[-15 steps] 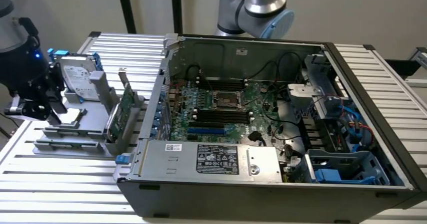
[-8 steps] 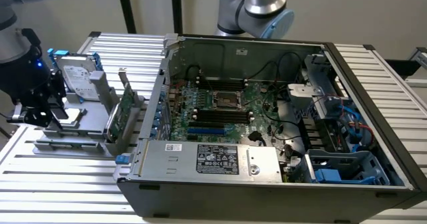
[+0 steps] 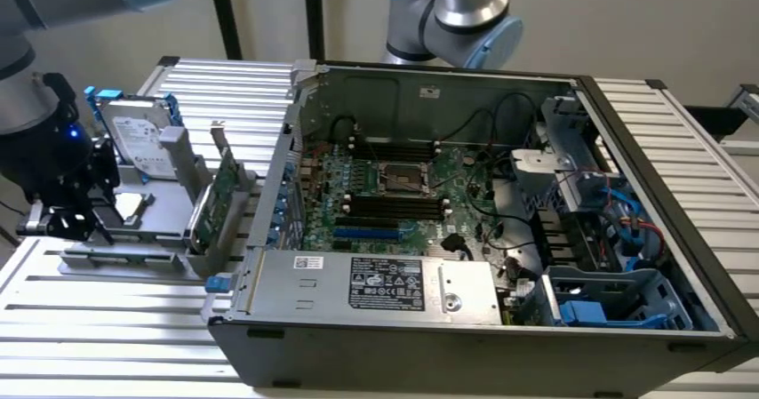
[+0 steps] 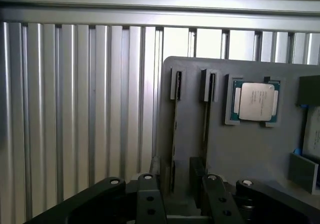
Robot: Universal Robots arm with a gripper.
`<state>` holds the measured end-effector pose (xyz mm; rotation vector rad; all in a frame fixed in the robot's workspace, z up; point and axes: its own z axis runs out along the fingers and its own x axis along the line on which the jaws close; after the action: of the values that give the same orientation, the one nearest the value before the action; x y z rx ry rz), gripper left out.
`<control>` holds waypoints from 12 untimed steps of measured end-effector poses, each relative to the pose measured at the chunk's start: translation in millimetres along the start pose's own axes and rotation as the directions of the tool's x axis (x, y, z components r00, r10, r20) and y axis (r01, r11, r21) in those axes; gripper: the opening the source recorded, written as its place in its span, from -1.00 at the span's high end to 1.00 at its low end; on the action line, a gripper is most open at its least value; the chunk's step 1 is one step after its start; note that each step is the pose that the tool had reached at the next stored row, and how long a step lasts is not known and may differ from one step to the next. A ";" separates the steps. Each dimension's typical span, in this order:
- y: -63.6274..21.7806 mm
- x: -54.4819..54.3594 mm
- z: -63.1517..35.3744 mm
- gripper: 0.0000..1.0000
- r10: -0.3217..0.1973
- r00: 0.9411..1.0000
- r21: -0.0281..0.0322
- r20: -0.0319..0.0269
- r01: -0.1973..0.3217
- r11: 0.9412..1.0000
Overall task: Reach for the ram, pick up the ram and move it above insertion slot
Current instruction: 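Pick up the ram and move it above insertion slot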
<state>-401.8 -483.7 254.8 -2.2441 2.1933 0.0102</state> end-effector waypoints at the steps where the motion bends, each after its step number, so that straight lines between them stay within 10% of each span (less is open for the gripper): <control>1: 0.0 0.8 1.7 0.27 0.001 1.000 0.000 0.000 -0.001 1.000; 12: 0.2 6.5 21.7 0.27 0.008 1.000 0.000 0.000 -0.008 1.000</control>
<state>-401.9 -490.0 233.1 -2.2351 2.2026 0.0103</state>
